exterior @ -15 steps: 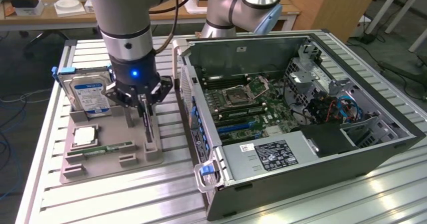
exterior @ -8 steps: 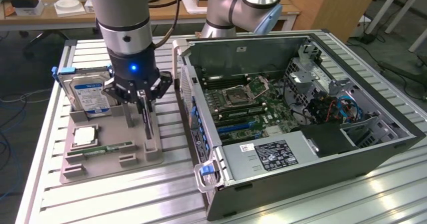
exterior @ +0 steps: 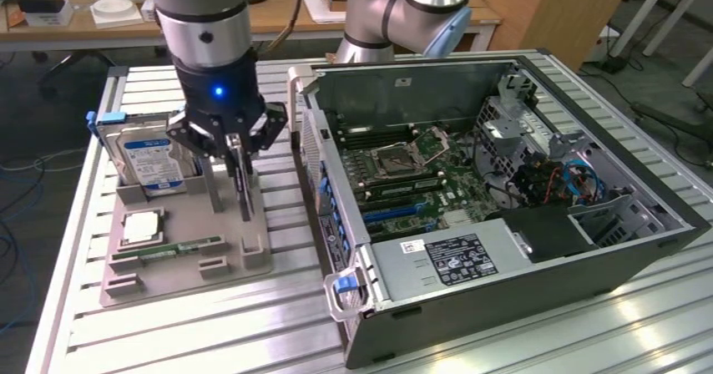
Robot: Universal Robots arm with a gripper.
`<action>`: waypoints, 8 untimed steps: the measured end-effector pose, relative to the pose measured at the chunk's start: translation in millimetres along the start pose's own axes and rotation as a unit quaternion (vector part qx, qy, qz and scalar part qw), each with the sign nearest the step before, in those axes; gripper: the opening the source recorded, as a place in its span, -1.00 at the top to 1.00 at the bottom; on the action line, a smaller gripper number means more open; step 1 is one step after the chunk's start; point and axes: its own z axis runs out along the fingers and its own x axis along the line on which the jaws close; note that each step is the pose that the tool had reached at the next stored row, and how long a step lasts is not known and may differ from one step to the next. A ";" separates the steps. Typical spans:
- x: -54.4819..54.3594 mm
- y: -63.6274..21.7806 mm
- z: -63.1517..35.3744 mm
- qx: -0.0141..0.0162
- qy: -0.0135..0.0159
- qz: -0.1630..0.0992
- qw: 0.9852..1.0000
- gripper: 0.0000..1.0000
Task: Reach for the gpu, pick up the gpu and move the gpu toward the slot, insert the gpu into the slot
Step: 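Pick up the gpu and move the gpu toward the slot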
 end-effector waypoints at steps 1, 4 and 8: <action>-0.1 0.2 -4.5 0.000 0.000 0.000 1.000 0.45; -0.5 0.8 -17.1 0.000 0.000 0.000 1.000 0.45; -0.9 1.4 -30.0 -0.002 0.000 0.000 1.000 0.45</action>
